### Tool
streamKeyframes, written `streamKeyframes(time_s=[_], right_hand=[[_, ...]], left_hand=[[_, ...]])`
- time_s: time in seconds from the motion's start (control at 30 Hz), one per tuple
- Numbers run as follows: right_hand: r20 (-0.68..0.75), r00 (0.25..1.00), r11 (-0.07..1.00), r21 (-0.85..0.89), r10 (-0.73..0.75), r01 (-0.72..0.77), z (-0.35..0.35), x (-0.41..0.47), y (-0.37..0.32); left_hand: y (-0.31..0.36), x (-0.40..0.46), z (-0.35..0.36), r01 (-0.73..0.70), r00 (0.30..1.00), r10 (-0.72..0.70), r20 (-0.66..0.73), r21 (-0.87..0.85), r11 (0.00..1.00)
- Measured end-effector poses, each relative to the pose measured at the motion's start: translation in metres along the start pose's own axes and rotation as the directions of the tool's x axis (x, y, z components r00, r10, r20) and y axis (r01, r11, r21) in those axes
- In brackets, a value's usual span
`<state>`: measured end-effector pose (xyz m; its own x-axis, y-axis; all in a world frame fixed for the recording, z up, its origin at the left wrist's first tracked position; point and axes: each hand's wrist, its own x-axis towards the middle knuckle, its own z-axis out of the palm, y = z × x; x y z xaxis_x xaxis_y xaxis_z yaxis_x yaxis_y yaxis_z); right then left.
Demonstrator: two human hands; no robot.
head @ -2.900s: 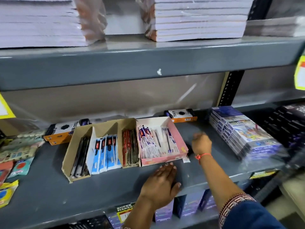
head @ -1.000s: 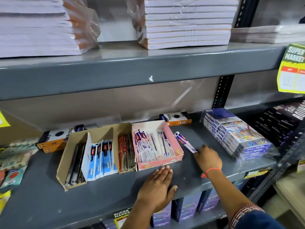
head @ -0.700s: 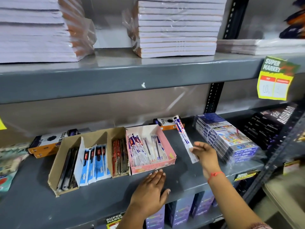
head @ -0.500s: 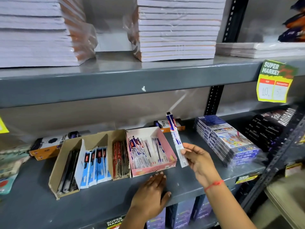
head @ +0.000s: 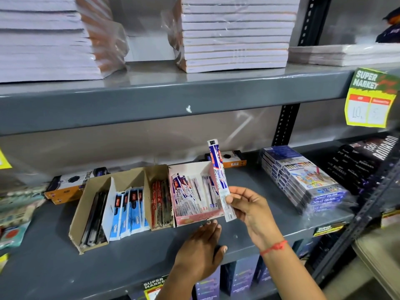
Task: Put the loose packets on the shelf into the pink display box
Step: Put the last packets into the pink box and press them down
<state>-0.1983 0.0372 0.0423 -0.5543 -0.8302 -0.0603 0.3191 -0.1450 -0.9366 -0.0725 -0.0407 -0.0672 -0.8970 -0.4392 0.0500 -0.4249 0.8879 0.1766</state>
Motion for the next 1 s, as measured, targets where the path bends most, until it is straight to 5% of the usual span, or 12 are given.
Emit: streamKeyframes(time_s=[0.17,0.33,0.63,0.8,0.93,1.0], right_hand=[[-0.002,1.0,0.998,-0.052,0.017,-0.017,0.009,0.008,0.004],[-0.033,0.996,0.955,-0.282,0.083,-0.089,0.031,0.036,0.012],[-0.019,0.988,0.632,-0.767,0.152,-0.112,0.066,0.086,0.052],[-0.007,0.992,0.467,-0.882,0.129,-0.067,0.079,0.094,0.063],[0.035,0.991,0.342,-0.94,0.126,-0.01,0.08,0.099,0.06],[0.024,0.995,0.292,-0.956,0.1,-0.006,0.075,0.102,0.053]], left_hand=[[-0.001,0.001,0.001,0.034,0.999,-0.034,0.038,-0.001,0.999],[0.003,0.003,-0.004,-0.012,1.0,0.012,0.017,0.023,1.0],[0.007,-0.007,-0.013,-0.021,0.997,0.029,-0.067,0.111,0.994],[0.006,-0.002,-0.013,-0.04,0.996,0.043,-0.078,0.033,0.999],[0.002,-0.005,-0.001,-0.061,0.982,0.085,-0.166,0.149,0.987],[0.006,-0.007,-0.007,-0.055,0.994,0.066,-0.083,0.131,0.99]])
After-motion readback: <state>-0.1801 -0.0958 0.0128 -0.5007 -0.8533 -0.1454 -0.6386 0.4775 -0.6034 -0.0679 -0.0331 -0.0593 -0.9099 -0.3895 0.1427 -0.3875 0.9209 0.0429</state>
